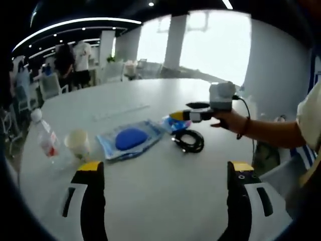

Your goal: Arrange the tabletop items into an orderly group along one side of the table until the central work area is clear of visible clutter.

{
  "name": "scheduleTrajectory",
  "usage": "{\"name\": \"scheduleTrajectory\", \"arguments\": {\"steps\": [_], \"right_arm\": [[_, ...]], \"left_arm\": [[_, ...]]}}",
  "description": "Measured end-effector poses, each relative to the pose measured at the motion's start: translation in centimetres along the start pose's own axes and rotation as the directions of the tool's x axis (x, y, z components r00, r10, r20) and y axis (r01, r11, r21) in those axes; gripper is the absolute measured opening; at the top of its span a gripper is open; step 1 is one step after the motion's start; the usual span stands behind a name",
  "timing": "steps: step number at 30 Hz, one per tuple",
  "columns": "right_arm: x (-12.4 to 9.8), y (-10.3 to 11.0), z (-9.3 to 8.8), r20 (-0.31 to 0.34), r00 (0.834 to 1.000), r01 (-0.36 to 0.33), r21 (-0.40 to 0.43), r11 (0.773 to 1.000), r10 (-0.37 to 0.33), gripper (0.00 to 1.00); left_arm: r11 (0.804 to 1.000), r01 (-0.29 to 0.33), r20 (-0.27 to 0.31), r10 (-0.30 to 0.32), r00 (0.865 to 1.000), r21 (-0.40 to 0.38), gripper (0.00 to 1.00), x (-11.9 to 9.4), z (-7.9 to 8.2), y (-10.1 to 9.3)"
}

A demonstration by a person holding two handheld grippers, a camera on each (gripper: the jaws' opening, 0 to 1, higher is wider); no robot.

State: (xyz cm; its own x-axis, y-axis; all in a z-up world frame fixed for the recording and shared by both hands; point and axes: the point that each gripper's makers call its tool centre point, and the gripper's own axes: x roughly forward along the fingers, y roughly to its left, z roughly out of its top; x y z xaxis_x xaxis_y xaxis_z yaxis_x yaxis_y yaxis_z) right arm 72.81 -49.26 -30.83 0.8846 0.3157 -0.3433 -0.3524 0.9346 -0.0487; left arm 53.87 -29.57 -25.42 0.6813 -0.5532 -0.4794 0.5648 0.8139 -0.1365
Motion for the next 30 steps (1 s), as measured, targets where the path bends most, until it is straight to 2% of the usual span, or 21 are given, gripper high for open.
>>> {"name": "scheduleTrajectory", "arguments": {"steps": [6, 12, 13, 23, 27, 30], "right_arm": [[1.0, 0.8, -0.6, -0.01, 1.0, 0.012, 0.002, 1.0, -0.012, 0.6], [2.5, 1.2, -1.3, -0.033, 0.999, 0.025, -0.048, 0.999, -0.027, 0.48], [2.7, 1.2, -1.5, -0.036, 0.999, 0.029, -0.049, 0.998, -0.03, 0.46], [4.2, 1.1, -3.2, -0.085, 0.996, 0.03, -0.055, 0.998, -0.034, 0.37], [4.5, 0.9, -3.4, -0.088, 0.995, 0.033, -0.064, 0.997, -0.039, 0.29], [4.7, 0.5, -3.8, -0.109, 0.993, 0.043, -0.052, 0.998, -0.048, 0.26]], "left_arm": [[0.999, -0.031, 0.001, 0.031, 1.0, -0.004, 0.99, -1.3, -0.5, 0.5], [0.998, -0.059, -0.001, 0.059, 0.998, -0.027, 0.99, -2.1, -1.2, 1.1], [0.998, -0.07, -0.004, 0.07, 0.998, -0.006, 0.99, -2.2, -1.3, 1.4], [0.992, -0.125, 0.002, 0.125, 0.992, -0.016, 0.97, -3.4, -1.7, 3.5], [0.99, -0.137, 0.008, 0.137, 0.991, -0.033, 0.96, -3.9, -2.0, 4.0], [0.989, -0.143, 0.002, 0.143, 0.99, -0.034, 0.94, -3.9, -2.3, 4.2]]}}
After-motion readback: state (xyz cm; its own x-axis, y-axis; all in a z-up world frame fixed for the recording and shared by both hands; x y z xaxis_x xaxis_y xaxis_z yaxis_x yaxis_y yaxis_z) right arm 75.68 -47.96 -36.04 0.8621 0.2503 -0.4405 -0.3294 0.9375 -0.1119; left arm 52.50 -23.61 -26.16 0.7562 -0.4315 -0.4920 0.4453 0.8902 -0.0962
